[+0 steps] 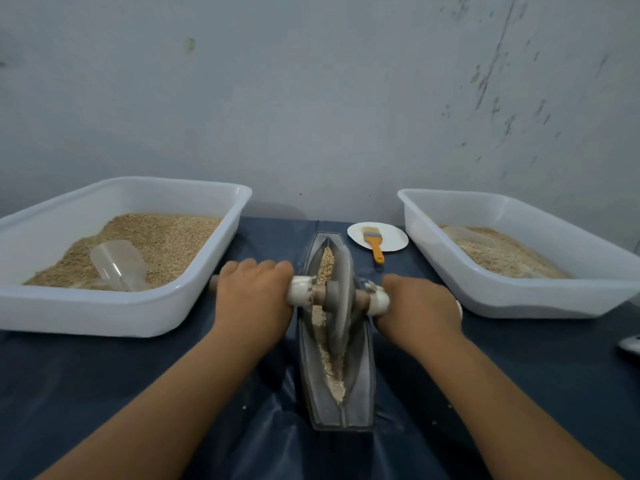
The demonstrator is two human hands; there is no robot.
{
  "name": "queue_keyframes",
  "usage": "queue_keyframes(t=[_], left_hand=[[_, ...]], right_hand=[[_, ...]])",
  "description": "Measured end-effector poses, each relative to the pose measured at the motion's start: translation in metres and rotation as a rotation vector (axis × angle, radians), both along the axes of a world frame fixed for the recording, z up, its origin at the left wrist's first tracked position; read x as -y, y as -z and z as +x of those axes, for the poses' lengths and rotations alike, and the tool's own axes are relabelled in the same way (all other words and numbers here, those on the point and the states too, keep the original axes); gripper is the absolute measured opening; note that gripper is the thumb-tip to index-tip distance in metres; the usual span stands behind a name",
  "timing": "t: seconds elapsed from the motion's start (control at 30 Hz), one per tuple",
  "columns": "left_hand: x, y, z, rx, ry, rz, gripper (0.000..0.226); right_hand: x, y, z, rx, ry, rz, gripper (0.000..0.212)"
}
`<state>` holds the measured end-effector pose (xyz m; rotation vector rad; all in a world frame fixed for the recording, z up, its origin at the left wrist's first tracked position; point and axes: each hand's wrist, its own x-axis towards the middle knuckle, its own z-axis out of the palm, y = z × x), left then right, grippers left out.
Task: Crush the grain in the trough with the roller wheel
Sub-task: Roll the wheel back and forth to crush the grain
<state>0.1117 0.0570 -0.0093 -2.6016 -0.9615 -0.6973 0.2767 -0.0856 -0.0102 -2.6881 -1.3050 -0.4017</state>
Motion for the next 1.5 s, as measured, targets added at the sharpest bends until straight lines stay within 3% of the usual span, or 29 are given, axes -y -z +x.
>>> queue_keyframes(t=[0.1, 0.27, 0.33, 0.5, 0.6, 0.8, 0.87, 1.03, 1.5], left_hand=[[-0.003, -0.007, 0.01, -0.032, -0.033, -0.026, 0.021], [0.011, 0.013, -0.016, 0.165, 0.134, 0.116, 0.036], [0.006, 0.016, -0.016, 0.143, 0.118, 0.092, 0.036], [-0.018, 0.005, 0.016, 0.003, 0.004, 0.008, 0.022], [-0.021, 0.006, 0.017, 0.001, -0.007, -0.062, 0.017], [-0.007, 0.027, -0.011, 0.125, 0.088, 0.08, 0.038], [-0.012, 0.025, -0.005, 0.066, 0.049, 0.059, 0.032], [-0.029, 0.014, 0.027, 0.05, -0.013, 0.025, 0.016], [-0.019, 0.014, 0.015, 0.05, -0.009, 0.073, 0.019]], right_hand=[[-0.011, -0.006, 0.006, -0.112, 0.009, -0.025, 0.015], [0.013, 0.016, -0.004, 0.134, 0.011, 0.043, 0.03], [0.012, 0.014, -0.002, 0.185, 0.013, 0.029, 0.032], [-0.023, -0.004, 0.013, -0.032, 0.012, -0.043, 0.017], [-0.027, -0.012, 0.012, -0.011, -0.008, -0.069, 0.021], [0.004, 0.008, -0.001, 0.361, -0.107, 0.047, 0.042], [-0.006, 0.002, 0.008, 0.274, -0.068, -0.002, 0.04], [-0.039, -0.002, 0.033, 0.048, -0.017, -0.074, 0.008], [-0.024, 0.008, 0.027, 0.176, -0.042, 0.0, 0.011]])
